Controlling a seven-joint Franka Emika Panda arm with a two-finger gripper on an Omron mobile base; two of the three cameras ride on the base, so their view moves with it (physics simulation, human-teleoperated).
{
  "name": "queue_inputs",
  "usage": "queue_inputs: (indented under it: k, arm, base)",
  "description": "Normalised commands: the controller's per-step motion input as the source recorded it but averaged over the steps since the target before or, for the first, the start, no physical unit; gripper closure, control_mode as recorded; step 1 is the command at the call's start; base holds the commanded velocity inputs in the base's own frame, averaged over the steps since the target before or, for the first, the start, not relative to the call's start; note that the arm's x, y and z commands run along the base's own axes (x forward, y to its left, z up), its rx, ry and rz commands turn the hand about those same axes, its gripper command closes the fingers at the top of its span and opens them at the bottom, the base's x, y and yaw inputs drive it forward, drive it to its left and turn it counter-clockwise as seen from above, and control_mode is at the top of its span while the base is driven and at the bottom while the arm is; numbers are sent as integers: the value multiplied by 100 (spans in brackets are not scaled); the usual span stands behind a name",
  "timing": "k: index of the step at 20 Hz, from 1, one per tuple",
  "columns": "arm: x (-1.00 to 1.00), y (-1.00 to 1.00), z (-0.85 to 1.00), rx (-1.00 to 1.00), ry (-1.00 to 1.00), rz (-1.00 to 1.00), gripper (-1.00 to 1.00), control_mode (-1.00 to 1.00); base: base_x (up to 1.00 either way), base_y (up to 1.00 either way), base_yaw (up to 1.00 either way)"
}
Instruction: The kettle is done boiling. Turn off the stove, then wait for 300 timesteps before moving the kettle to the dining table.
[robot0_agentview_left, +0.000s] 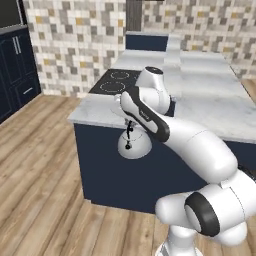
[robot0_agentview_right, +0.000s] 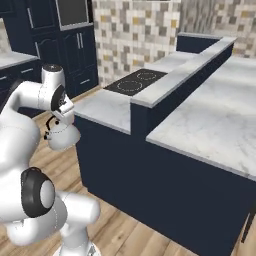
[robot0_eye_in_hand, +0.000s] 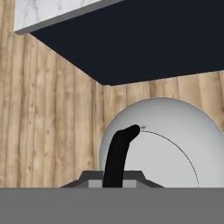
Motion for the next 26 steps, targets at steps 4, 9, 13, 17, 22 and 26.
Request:
queue_inputs:
  k: [4, 9, 13, 17, 22, 26]
  arm:
    - [0, 0, 0, 0, 0, 0, 100, 100]
    - [0, 0, 0, 0, 0, 0, 100, 100]
    - [0, 0, 0, 0, 0, 0, 100, 100]
    - [0, 0, 0, 0, 0, 0, 100, 100]
    - [0, 0, 0, 0, 0, 0, 100, 100]
    - [0, 0, 0, 0, 0, 0, 100, 100]
  base:
    - [-12, -90, 24]
    - [-63, -78, 26]
    - [-46, -94, 26]
    - [-44, -96, 26]
    - [-19, -81, 23]
    - [-10, -73, 21]
